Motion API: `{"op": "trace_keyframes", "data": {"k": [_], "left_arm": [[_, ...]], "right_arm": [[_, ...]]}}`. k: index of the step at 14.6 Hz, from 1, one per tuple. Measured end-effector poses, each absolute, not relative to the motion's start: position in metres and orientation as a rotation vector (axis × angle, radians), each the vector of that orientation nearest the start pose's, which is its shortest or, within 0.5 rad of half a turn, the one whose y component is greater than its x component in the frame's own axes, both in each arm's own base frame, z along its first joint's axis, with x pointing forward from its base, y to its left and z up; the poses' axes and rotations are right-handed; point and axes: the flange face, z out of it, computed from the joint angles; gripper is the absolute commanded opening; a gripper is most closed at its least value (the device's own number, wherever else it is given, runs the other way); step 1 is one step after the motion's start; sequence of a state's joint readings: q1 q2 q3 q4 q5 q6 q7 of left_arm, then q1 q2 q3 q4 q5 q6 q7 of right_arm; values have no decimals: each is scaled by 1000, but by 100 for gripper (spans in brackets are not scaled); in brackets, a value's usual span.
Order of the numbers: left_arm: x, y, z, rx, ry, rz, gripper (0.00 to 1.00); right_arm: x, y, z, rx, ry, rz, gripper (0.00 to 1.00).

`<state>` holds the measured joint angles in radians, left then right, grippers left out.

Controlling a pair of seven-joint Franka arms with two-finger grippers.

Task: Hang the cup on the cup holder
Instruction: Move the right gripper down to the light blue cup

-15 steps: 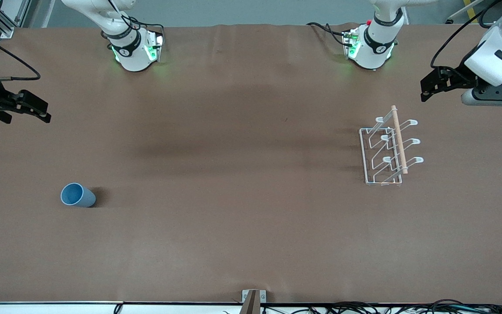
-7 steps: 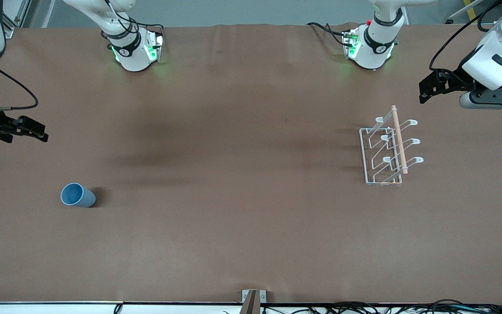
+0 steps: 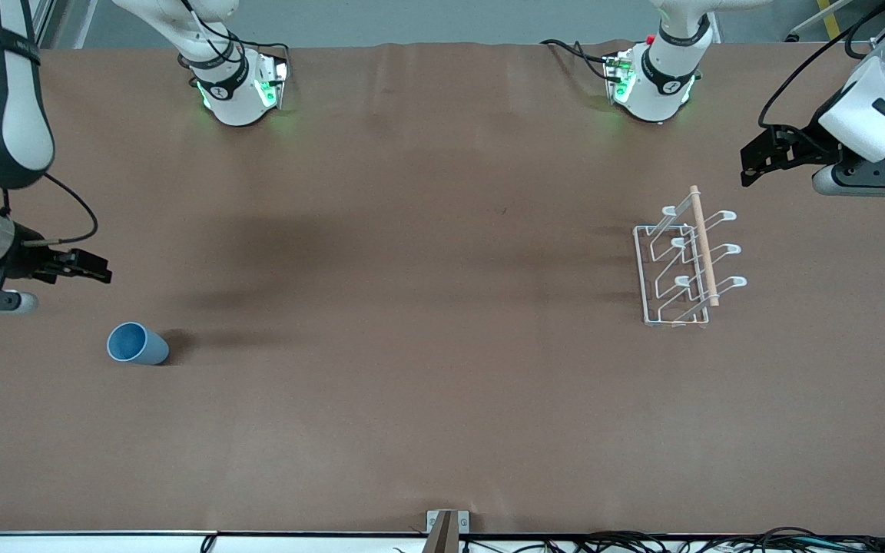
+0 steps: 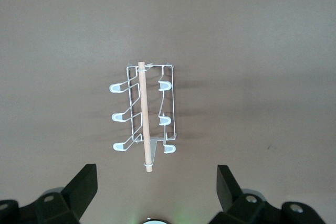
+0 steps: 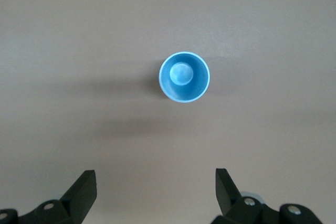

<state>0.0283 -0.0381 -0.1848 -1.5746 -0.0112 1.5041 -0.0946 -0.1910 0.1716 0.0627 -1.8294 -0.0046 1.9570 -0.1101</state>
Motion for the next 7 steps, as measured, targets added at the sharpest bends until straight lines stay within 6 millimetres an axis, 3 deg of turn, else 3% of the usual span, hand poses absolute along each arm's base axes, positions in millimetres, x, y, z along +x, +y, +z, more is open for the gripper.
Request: {"op": "trace_keyframes", "data": {"k": [4,7], "left_arm": [[530,-87,637,-3140,99,52,100],[530,-87,637,-3140,99,52,100]], "right_arm": [[604,-92,376,-3128,43,57,100],[613,-115,342,-3141,40,10,100]]}}
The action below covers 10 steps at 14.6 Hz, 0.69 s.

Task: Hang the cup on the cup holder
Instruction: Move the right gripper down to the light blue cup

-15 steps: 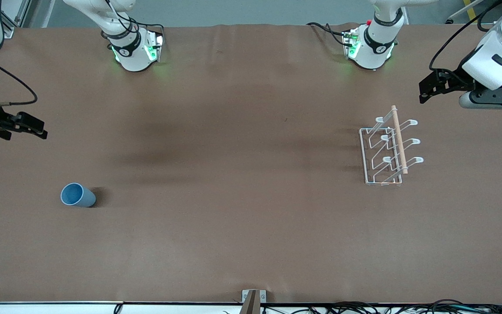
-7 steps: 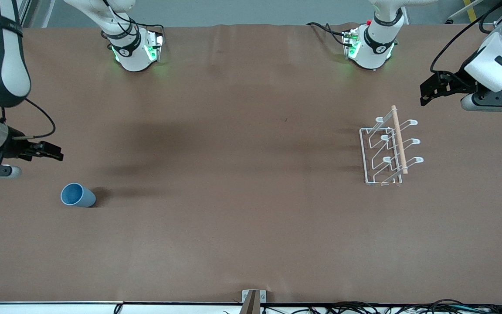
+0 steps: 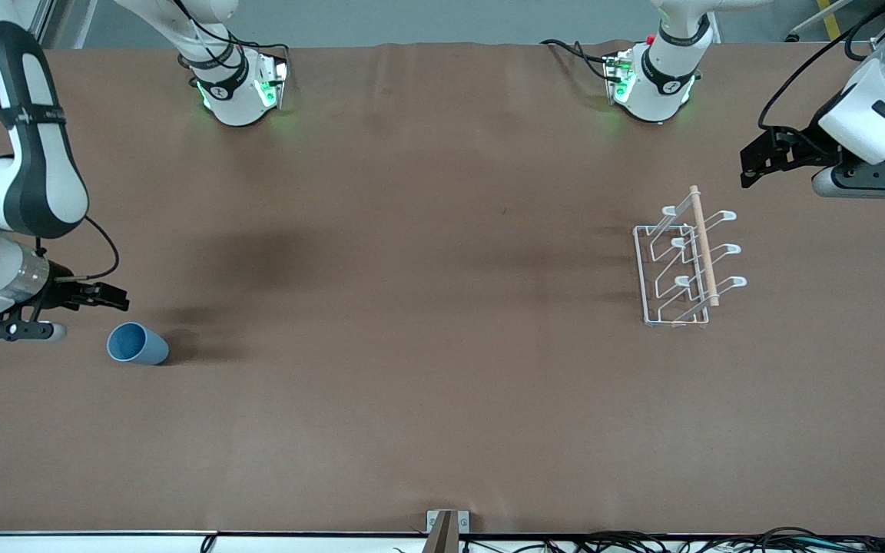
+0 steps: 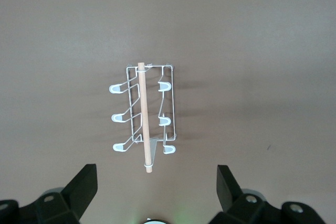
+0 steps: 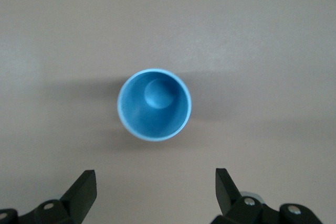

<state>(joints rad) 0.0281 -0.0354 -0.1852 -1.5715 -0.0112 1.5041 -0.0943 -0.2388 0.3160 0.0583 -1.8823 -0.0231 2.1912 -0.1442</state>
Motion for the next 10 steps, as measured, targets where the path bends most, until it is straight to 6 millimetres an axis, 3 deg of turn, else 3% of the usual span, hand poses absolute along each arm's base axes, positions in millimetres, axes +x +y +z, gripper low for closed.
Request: {"op": "trace_keyframes", "data": {"k": [6,10], "left_arm": [[530,-87,637,-3140,99,52,100],[530,-87,637,-3140,99,52,100]], "right_arm": [[622,-133,290,-3140,70,-48,92],[626,-138,269,-3139,80,-61,87]]}}
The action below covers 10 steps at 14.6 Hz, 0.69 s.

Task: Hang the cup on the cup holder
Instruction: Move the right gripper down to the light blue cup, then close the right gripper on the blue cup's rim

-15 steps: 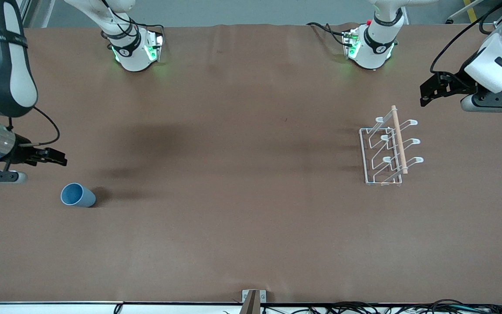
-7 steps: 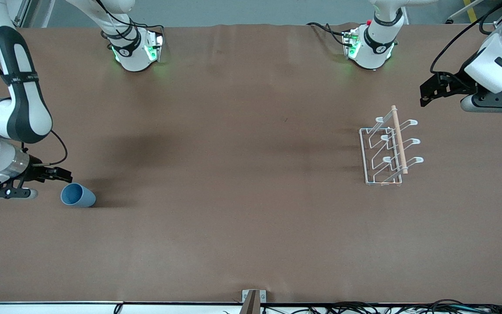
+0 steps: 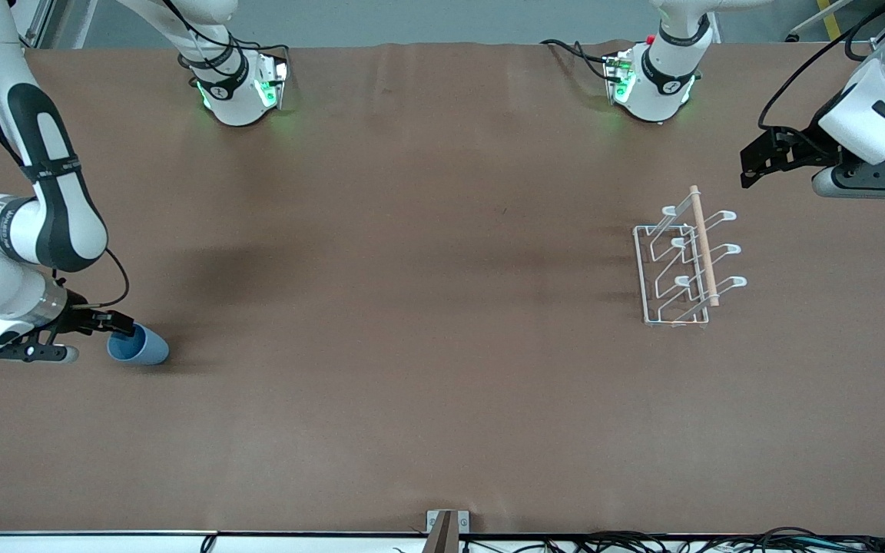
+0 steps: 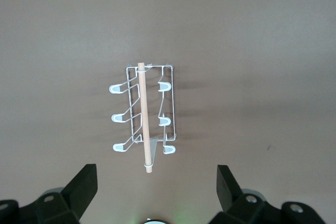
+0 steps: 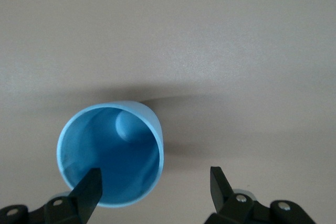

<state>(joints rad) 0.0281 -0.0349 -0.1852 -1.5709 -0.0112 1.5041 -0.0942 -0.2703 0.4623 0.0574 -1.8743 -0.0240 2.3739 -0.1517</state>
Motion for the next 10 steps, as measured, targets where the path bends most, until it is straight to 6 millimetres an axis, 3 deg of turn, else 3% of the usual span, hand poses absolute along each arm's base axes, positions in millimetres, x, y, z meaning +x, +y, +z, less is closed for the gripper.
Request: {"op": "trace_keyframes", "data": {"k": [5,7,8,10], "left_arm": [[530,-87,637,-3140,99,52,100],[530,-87,637,-3140,99,52,100],[530,-87,637,-3140,99,52,100],[530,-87,637,-3140,99,52,100]], "right_arm": [[633,-139,260,-3138,81,-76,82],[635,-140,255,-3138,81,-82,62],[635,-140,251,-3137,81,-83,41],[636,-140,246,-3137,81,-90,17]]}}
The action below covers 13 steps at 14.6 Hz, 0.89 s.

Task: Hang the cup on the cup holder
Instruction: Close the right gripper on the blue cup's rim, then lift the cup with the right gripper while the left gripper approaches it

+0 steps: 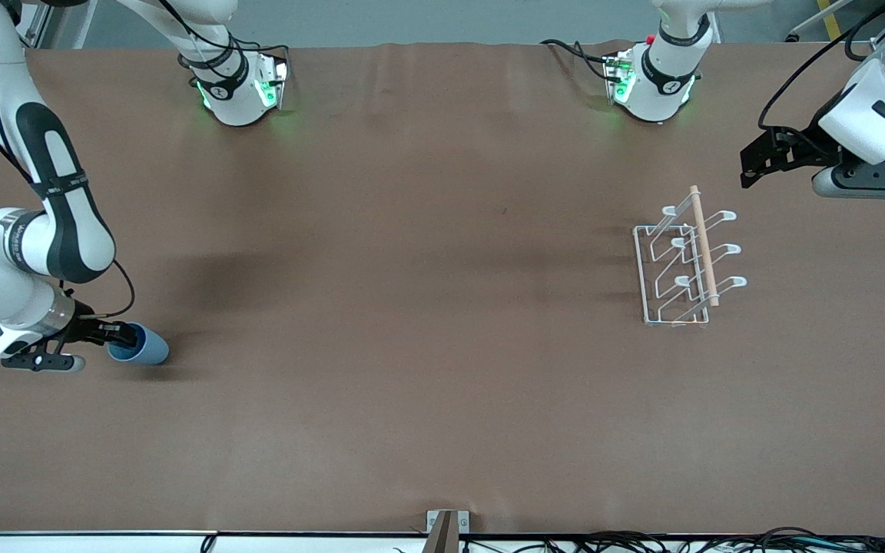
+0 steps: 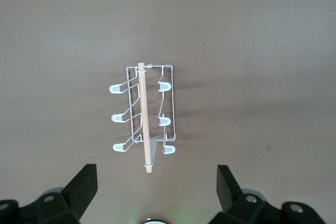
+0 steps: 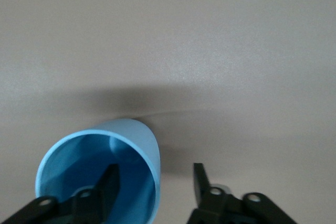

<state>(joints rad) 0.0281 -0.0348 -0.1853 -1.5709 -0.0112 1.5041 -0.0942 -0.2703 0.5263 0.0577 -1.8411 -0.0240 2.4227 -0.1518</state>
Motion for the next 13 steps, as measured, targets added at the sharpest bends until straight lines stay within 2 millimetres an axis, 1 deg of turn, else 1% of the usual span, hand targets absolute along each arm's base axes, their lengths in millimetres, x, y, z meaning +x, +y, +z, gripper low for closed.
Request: {"op": "trace_keyframes", "data": {"k": [1,2,5,7,9,11,12,13], "left_arm": [[530,-87,637,-3140,99,52,100],[530,-87,637,-3140,99,52,100],[530,-87,637,-3140,100,52,100],[530,-87,637,-3140,100,52,100],[530,-88,637,-3140,101,52,100],[530,-88,637,-3140,101,52,100],[530,-88,637,-3140,102,52,100],[530,-89,637,-3140,103,52,100]], "right_arm": [[636,-140,244,-3137,81,-87,10],[636,-140,242,-3136,82,-84,7],[637,-139,243,-3135,81,-87,5],[642,-137,250,-3134,73,-99,5],[648,-133,266,-3132,63,-100,5],[651,-126,292,-3124,50,-84,5],[651,-117,307,-3101,52,-70,4],[650,-103,322,-3052,66,-57,4]]}}
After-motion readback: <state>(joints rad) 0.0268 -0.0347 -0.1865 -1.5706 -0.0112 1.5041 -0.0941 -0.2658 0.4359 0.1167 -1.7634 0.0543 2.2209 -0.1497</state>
